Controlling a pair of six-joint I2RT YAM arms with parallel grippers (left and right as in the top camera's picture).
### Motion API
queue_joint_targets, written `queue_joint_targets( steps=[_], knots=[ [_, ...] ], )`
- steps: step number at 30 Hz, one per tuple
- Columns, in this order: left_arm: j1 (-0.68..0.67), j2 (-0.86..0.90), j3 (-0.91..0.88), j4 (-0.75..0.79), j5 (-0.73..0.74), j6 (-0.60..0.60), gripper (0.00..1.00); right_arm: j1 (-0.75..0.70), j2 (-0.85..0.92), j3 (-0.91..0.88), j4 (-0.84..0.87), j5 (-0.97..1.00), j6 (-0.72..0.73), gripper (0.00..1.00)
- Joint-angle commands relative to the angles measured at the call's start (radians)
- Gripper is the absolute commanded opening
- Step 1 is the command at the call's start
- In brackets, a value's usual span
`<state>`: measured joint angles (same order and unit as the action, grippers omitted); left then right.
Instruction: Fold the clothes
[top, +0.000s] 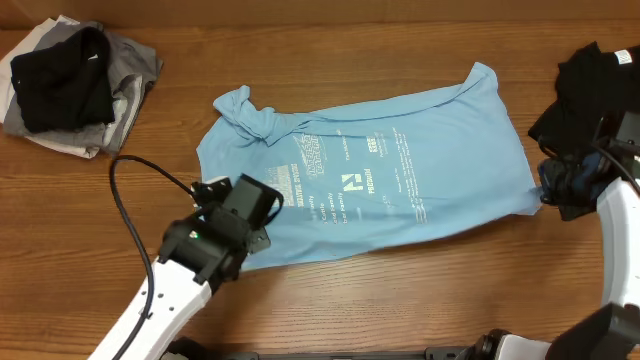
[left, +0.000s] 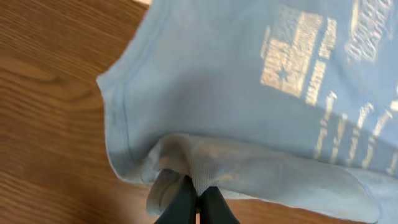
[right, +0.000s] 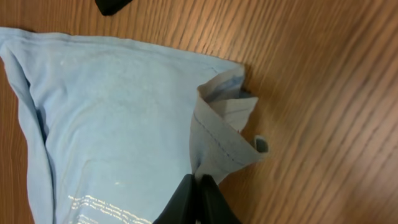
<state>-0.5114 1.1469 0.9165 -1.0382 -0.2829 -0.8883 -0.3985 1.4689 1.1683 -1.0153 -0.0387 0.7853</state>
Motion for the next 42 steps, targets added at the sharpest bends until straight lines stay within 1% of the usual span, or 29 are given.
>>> queue_joint_targets(
  steps=[1,4,10,14,18,27,34,39,41,42],
  knots=[
    [0.053,0.028,0.022,0.032,-0.038,0.072,0.04,0.019,0.042,-0.002,0.023,-0.019,-0.005,0.05],
    [0.061,0.064,0.022,0.074,-0.039,0.108,0.04,0.046,0.063,-0.002,0.046,-0.015,-0.004,0.05],
    [0.061,0.150,0.022,0.136,-0.049,0.111,0.04,0.109,0.094,-0.002,0.124,-0.008,-0.003,0.05],
    [0.069,0.203,0.022,0.181,-0.097,0.112,0.04,0.143,0.099,-0.005,0.148,0.095,0.040,0.05],
    [0.100,0.227,0.022,0.210,-0.102,0.134,0.04,0.148,0.099,-0.021,0.169,0.163,0.053,0.05],
    [0.187,0.235,0.022,0.281,-0.075,0.189,0.05,0.150,0.114,-0.088,0.272,0.150,0.056,0.10],
    [0.191,0.265,0.021,0.354,-0.064,0.194,0.06,0.151,0.149,-0.097,0.346,0.061,0.057,0.09],
    [0.191,0.306,0.021,0.386,-0.064,0.194,0.07,0.151,0.182,-0.097,0.383,0.060,0.056,0.09],
    [0.192,0.331,0.021,0.404,-0.064,0.200,0.08,0.151,0.192,-0.097,0.386,0.060,0.056,0.10],
    [0.191,0.343,0.021,0.414,-0.065,0.208,0.09,0.151,0.194,-0.097,0.386,0.060,0.055,0.12]
  ],
)
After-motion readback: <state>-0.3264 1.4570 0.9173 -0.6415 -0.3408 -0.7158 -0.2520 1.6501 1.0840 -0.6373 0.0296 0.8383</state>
